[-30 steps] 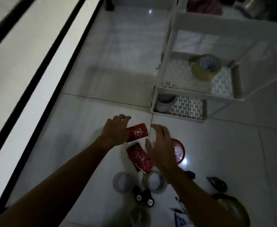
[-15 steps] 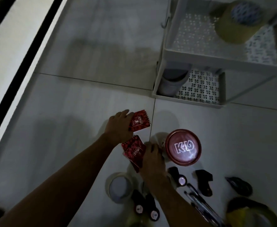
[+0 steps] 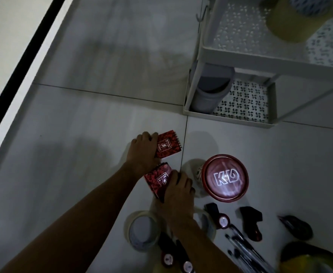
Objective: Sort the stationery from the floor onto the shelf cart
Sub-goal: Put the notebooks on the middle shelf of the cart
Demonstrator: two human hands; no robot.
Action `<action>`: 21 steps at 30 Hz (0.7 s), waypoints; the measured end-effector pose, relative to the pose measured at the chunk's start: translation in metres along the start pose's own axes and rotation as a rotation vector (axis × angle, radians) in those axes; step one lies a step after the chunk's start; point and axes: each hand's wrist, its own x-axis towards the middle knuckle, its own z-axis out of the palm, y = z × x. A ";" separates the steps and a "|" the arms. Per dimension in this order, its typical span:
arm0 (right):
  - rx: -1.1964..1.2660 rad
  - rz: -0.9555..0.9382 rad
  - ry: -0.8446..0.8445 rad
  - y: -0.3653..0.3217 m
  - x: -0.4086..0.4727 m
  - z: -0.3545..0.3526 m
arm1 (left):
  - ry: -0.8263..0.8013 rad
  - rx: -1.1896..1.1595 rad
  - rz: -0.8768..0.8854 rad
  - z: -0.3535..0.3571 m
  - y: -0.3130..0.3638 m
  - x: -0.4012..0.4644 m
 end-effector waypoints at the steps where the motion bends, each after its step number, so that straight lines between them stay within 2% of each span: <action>1: 0.002 -0.006 -0.012 0.002 0.000 -0.001 | -0.004 0.020 0.002 -0.001 -0.001 0.000; 4: 0.020 0.003 -0.096 0.008 0.001 -0.007 | -0.047 0.023 -0.073 -0.005 -0.007 -0.005; 7: 0.073 0.046 -0.177 0.005 0.002 -0.016 | -0.042 -0.103 -0.237 -0.005 -0.009 -0.015; 12: 0.143 0.025 -0.113 -0.002 -0.001 -0.027 | -0.051 -0.043 -0.282 -0.008 -0.009 -0.020; 14: 0.155 0.015 -0.110 -0.002 -0.002 -0.034 | -0.020 -0.140 -0.290 -0.013 -0.010 -0.021; 17: 0.206 -0.014 -0.121 -0.006 -0.006 -0.053 | 0.018 -0.415 -0.345 -0.036 -0.014 -0.027; 21: 0.330 -0.067 -0.063 -0.018 -0.019 -0.097 | 0.082 -0.506 -0.362 -0.094 -0.013 -0.040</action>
